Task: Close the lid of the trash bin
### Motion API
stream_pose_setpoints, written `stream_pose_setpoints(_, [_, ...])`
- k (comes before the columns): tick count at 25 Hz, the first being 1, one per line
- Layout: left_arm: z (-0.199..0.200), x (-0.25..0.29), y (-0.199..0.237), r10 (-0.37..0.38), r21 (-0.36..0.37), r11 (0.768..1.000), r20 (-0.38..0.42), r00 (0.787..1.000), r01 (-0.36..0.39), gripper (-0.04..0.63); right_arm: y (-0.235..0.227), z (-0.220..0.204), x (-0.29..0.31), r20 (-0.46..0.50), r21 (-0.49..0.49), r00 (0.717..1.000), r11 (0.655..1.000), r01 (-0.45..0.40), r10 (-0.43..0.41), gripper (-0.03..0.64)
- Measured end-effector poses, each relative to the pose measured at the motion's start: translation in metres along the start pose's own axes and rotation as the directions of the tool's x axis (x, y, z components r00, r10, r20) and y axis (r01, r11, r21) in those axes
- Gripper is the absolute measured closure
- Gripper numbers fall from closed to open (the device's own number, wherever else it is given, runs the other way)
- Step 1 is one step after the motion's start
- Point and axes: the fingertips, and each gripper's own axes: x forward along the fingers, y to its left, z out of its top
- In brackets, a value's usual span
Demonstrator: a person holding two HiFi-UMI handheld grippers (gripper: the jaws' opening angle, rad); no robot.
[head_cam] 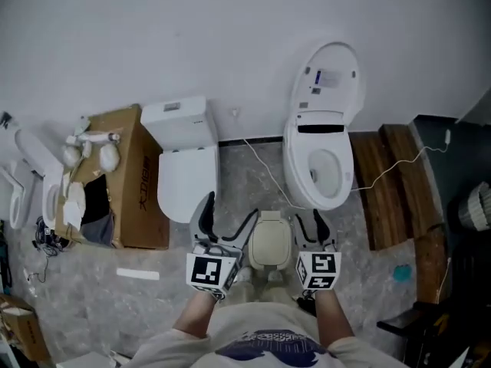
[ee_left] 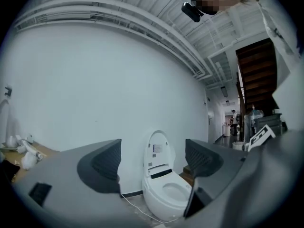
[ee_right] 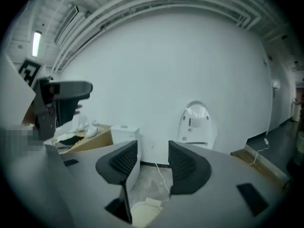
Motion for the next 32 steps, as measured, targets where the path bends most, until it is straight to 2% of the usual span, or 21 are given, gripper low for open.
stream_pose_setpoints(3, [0.012,-0.014,-0.017,-0.018,-0.014,1.000,0.021,1.000,0.019,0.189,0.008,0.035,-0.034,0.091,-0.001,0.995,1.000,0.028,-0.028,0.473])
stream_pose_setpoints(4, [0.015,-0.018,-0.022,-0.018,-0.016,1.000,0.027,0.999,0.018,0.223,0.012,0.042,-0.043,0.110,-0.013,0.993,0.999,0.032,-0.030,0.500])
stream_pose_setpoints(5, [0.018,-0.022,-0.026,-0.015,-0.016,1.000,0.035,0.999,0.015,0.272,0.015,0.047,-0.050,0.128,-0.026,0.991,0.999,0.038,-0.034,0.532])
stream_pose_setpoints(7, [0.026,-0.025,-0.031,-0.006,-0.010,1.000,0.057,0.998,0.007,0.424,0.015,0.058,-0.059,0.164,-0.042,0.985,0.997,0.063,-0.055,0.594])
stream_pose_setpoints(9, [0.034,-0.025,-0.036,0.004,-0.012,1.000,0.079,0.997,-0.003,0.578,0.013,0.069,-0.064,0.198,-0.030,0.978,0.996,0.078,-0.070,0.607])
stream_pose_setpoints(10, [0.038,-0.025,-0.036,0.011,-0.013,1.000,0.086,0.996,-0.010,0.597,0.013,0.074,-0.066,0.217,-0.020,0.974,0.997,0.077,-0.071,0.607])
stream_pose_setpoints(16, [0.060,-0.023,-0.035,0.037,0.026,0.999,0.137,0.990,-0.041,0.597,0.009,0.113,-0.080,0.372,-0.035,0.927,0.997,0.063,-0.045,0.607])
stream_pose_setpoints(19, [0.069,-0.018,-0.033,0.052,0.058,0.996,0.161,0.986,-0.063,0.597,0.004,0.122,-0.079,0.405,-0.038,0.914,0.998,0.051,-0.031,0.607])
stream_pose_setpoints(23, [0.071,-0.012,-0.031,0.058,0.081,0.994,0.165,0.985,-0.072,0.597,-0.002,0.132,-0.077,0.421,-0.049,0.906,0.997,0.062,-0.035,0.607])
stream_pose_setpoints(32, [0.069,-0.013,-0.036,0.042,0.068,0.996,0.151,0.988,-0.053,0.597,0.001,0.133,-0.075,0.423,-0.029,0.906,0.999,0.043,-0.026,0.607])
